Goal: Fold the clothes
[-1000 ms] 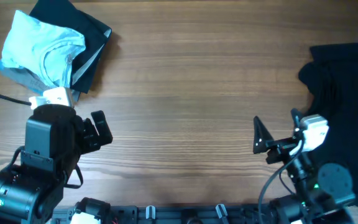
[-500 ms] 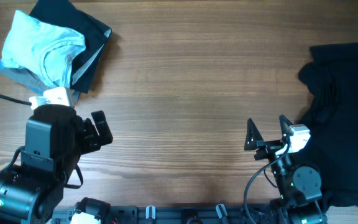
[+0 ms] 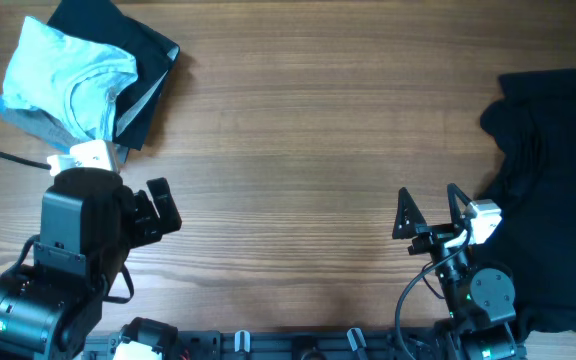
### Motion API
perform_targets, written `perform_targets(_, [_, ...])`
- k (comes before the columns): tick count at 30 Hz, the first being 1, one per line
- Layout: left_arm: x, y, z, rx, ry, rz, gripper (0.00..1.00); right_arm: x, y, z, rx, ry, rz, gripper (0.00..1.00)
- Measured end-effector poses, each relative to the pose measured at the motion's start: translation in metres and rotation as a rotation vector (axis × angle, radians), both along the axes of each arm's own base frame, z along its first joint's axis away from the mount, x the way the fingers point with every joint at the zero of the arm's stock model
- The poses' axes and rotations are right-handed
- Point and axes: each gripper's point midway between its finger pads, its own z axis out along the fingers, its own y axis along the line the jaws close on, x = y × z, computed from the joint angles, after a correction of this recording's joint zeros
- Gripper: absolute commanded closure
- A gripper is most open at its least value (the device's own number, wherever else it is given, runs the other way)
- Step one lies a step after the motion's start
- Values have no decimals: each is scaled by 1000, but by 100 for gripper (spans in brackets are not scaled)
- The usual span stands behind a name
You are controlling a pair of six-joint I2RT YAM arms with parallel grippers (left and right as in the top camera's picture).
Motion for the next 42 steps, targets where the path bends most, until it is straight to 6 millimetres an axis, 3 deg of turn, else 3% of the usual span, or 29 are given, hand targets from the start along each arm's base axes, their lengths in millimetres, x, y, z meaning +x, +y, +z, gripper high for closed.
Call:
perform_targets(20, [0, 1, 1, 2, -6, 4, 0, 3, 1, -12, -5, 52, 0, 0])
perform_targets(23, [9, 9, 15, -6, -95, 52, 0, 3, 1, -12, -6, 54, 0, 0])
perform_targets(26, [23, 24, 40, -52, -278, 135, 0, 3, 1, -12, -5, 54, 0, 0])
perform_targets(29, [29, 34, 52, -98, -441, 181, 0, 3, 1, -12, -6, 55, 0, 0])
perform_targets(33, [31, 35, 32, -140, -553, 171, 0, 3, 1, -12, -5, 55, 0, 0])
perform_targets(40, [25, 21, -44, -190, -574, 92, 0, 3, 1, -13, -6, 55, 0, 0])
perform_targets(42, [24, 18, -43, -173, -629, 51, 0, 3, 1, -13, -6, 56, 0, 0])
